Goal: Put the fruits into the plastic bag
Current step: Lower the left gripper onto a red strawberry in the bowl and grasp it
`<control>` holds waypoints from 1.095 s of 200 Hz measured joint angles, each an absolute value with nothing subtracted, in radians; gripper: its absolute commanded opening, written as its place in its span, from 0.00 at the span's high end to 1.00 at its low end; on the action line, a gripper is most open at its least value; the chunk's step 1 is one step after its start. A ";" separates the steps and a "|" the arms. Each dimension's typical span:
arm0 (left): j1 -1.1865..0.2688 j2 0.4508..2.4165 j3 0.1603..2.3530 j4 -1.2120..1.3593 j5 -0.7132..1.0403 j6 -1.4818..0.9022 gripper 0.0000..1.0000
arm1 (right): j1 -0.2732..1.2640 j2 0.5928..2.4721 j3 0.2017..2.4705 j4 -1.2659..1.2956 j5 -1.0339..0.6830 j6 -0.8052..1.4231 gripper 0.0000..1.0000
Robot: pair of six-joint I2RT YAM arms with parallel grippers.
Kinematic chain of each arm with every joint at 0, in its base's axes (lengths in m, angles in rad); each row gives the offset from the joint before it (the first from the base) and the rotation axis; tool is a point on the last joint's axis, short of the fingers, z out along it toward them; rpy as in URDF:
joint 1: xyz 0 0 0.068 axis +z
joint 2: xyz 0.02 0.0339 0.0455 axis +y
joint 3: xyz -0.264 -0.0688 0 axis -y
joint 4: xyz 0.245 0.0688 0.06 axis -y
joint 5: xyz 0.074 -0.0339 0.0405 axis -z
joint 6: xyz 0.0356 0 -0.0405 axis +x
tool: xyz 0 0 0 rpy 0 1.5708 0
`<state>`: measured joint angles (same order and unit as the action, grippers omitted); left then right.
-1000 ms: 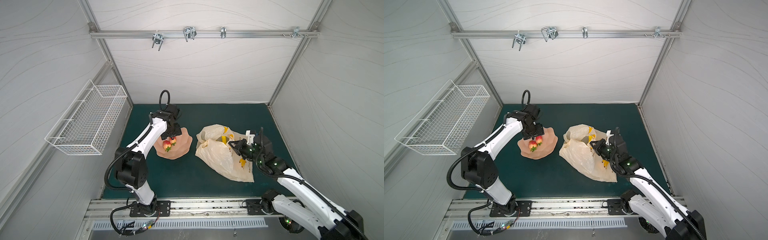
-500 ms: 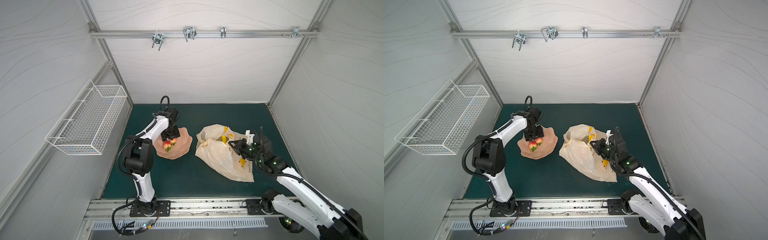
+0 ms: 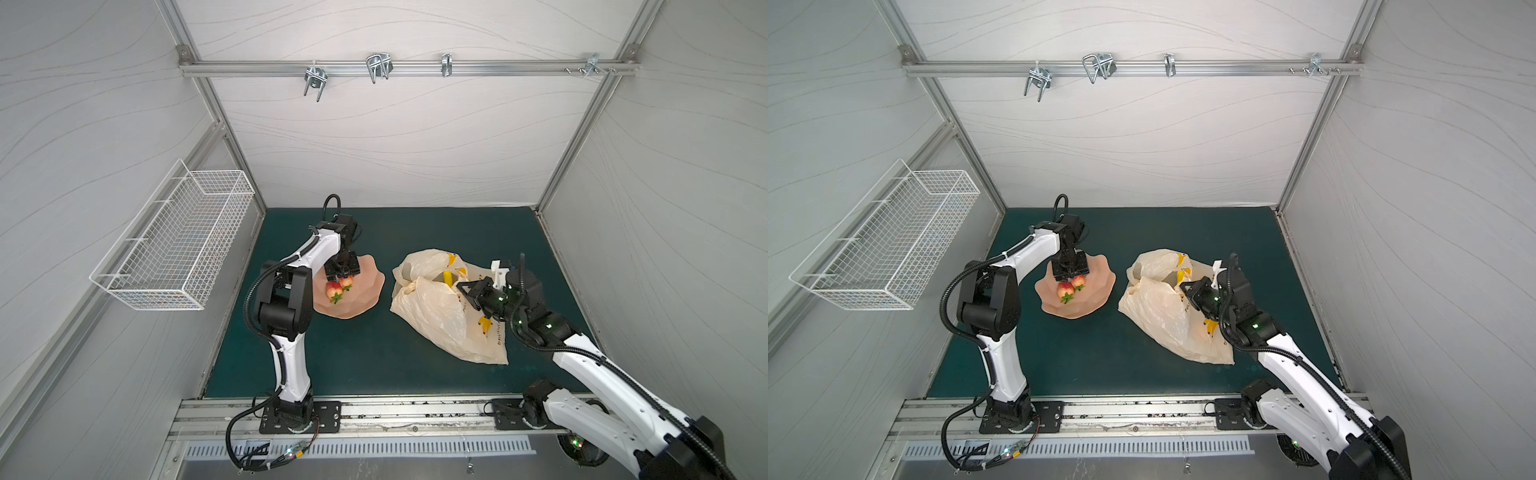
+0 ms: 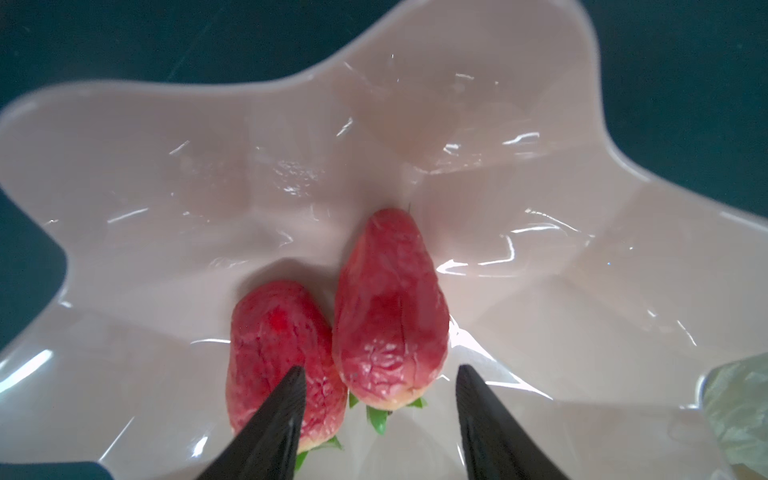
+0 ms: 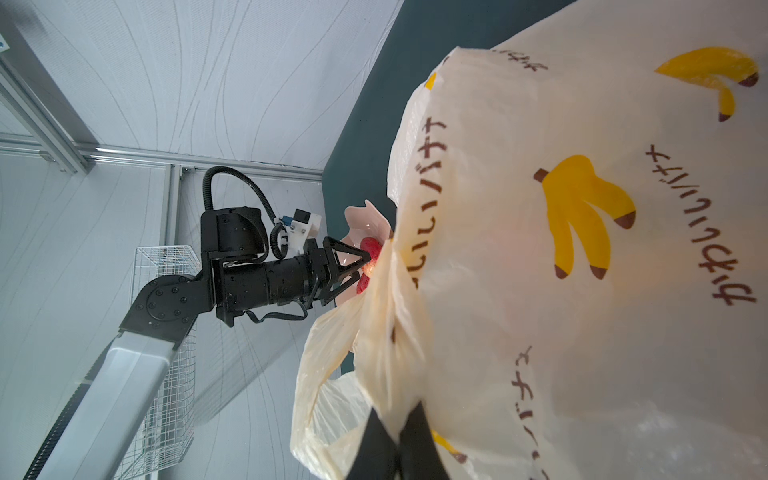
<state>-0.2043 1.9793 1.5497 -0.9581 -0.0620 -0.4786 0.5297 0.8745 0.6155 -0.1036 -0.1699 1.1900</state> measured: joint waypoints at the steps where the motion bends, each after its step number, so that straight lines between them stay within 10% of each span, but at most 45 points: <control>1: -0.204 1.981 1.551 -0.958 -0.062 -0.478 0.42 | 0.529 0.875 0.616 -0.103 -0.170 1.190 1.00; 219: -0.194 1.954 1.575 -0.944 -0.022 -0.438 0.82 | 0.528 0.914 0.618 -0.083 -0.175 1.190 1.00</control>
